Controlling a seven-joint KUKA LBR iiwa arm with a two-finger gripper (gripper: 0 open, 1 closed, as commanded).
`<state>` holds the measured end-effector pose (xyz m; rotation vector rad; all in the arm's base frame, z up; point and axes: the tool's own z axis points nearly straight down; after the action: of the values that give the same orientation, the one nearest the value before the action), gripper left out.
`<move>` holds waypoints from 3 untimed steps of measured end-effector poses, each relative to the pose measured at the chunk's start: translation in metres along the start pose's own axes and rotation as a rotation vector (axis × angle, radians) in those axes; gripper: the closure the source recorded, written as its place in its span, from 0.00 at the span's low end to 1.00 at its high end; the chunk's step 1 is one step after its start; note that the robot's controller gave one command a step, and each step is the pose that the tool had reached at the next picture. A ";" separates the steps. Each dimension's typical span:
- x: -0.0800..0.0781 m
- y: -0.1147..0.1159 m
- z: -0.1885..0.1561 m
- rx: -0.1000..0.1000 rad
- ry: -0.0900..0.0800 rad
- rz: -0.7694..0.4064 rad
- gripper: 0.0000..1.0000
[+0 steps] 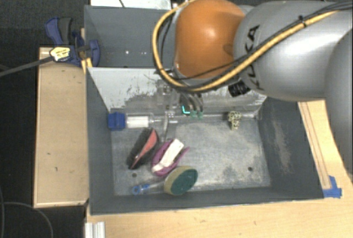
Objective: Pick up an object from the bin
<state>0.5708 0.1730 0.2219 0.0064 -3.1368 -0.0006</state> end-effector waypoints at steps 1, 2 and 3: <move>0.016 0.013 0.148 0.002 -0.008 -0.621 0.00; 0.008 0.040 0.120 0.001 -0.012 -0.831 0.00; 0.008 0.030 0.112 0.002 -0.012 -0.997 0.00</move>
Offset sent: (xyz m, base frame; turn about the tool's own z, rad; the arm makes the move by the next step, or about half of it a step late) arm -0.0190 0.0116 -0.1519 -0.6214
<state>0.5626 0.2030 0.1100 1.5112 -2.7626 -0.0005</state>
